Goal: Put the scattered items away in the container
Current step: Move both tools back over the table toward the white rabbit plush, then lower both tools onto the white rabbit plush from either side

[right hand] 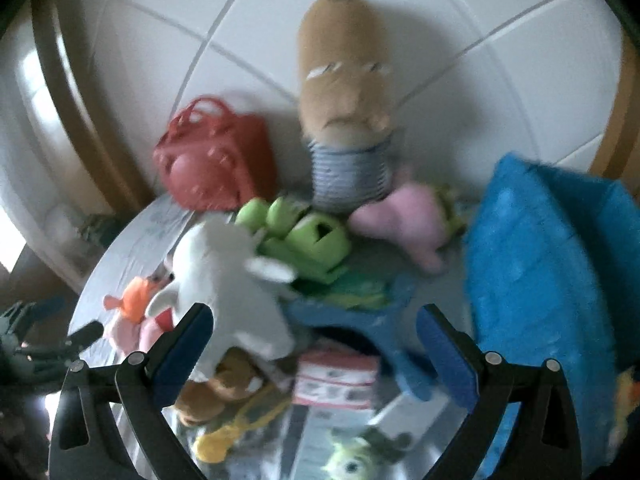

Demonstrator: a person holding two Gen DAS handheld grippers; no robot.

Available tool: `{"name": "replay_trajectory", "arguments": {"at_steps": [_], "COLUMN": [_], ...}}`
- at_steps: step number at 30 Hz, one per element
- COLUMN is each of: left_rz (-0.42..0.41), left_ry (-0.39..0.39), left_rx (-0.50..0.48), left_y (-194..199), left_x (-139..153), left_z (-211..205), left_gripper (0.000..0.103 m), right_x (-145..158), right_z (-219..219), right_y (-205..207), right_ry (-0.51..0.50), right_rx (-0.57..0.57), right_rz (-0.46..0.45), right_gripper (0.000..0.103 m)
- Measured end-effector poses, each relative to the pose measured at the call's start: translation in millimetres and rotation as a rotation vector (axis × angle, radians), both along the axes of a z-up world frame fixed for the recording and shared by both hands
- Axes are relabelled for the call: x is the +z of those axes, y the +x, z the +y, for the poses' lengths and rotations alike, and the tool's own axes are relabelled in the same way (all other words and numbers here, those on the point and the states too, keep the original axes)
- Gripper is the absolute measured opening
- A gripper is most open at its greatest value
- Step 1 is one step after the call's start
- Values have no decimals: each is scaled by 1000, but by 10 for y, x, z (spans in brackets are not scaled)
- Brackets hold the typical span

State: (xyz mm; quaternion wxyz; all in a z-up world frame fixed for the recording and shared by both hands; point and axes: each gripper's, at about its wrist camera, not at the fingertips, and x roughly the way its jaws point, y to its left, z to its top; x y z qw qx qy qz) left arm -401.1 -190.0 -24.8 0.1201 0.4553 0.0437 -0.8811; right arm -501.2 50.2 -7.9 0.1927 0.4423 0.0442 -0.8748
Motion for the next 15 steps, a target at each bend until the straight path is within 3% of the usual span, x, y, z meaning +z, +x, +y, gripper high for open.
{"name": "replay_trajectory", "arguments": {"at_steps": [11, 15], "left_rz": [12, 19], "left_ry": [48, 41], "left_rx": [81, 138], "left_y": [-138, -265], "left_x": [-688, -860], "left_z": [-130, -137], "left_gripper": [89, 89], "right_x": [-837, -1015], "right_z": [-348, -393], "right_y": [-322, -505], "right_ry": [-42, -34], "right_rx": [119, 143], "right_rz": [-126, -123], "right_gripper": [103, 98]}}
